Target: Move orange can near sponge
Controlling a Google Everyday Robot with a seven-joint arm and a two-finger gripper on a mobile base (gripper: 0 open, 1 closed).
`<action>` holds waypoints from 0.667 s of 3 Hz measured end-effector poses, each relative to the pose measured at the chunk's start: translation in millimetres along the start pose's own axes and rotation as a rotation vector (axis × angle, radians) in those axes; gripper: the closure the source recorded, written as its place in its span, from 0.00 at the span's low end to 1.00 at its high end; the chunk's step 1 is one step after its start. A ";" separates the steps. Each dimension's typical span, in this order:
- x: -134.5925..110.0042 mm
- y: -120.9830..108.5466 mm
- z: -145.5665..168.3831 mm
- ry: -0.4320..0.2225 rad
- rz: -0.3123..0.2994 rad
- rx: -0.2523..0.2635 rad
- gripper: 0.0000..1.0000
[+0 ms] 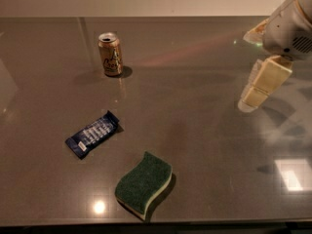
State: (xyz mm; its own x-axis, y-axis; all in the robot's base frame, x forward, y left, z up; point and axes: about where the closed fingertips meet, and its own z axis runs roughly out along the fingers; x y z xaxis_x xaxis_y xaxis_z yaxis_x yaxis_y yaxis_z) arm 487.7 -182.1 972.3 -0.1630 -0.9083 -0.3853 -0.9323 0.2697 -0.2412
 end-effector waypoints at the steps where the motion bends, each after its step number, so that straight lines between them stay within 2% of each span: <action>1: -17.0 -16.0 14.8 -0.082 0.014 -0.005 0.00; 2: -35.6 -30.2 32.3 -0.154 0.024 0.002 0.00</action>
Offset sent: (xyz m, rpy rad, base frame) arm 0.0747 0.0551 -0.0129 0.2391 -0.0731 0.0148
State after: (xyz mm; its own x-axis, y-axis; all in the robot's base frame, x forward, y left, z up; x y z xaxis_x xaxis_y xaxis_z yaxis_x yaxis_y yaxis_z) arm 532.1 -147.6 964.6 -0.1335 -0.8420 -0.5227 -0.9280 0.2913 -0.2322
